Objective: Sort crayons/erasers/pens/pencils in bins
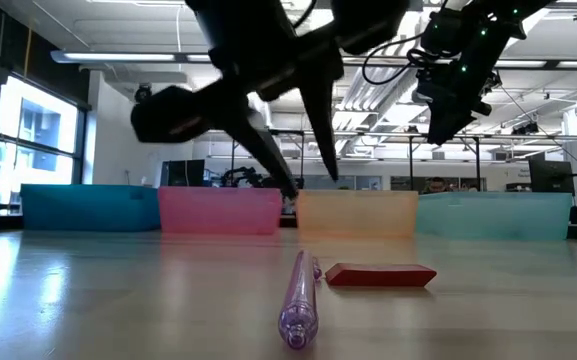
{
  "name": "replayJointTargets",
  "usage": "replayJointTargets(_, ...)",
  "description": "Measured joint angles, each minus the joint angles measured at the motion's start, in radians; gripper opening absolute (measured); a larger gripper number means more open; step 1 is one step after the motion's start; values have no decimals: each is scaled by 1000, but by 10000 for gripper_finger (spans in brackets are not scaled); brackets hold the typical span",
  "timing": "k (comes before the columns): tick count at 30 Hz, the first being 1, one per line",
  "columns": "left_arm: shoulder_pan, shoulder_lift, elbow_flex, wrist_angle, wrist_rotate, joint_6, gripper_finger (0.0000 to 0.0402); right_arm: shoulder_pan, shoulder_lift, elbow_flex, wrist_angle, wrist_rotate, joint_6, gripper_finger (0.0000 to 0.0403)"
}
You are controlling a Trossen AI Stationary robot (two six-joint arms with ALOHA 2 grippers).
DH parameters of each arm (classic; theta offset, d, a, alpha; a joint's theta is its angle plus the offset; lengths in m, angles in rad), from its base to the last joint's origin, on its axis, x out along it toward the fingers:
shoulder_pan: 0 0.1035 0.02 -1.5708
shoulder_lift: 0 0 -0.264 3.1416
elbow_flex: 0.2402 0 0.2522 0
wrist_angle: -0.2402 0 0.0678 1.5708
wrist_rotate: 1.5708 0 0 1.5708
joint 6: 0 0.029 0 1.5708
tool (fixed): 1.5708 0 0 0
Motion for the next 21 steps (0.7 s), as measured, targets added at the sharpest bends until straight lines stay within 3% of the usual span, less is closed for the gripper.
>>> replayJointTargets(5, -10, 23, 1, 19, 45, -7, 122, 0, 0, 0, 2, 0, 0, 129)
replayJointTargets(21, -30, 27, 0, -1, 46, -26, 122, 0, 0, 0, 5, 0, 26, 129)
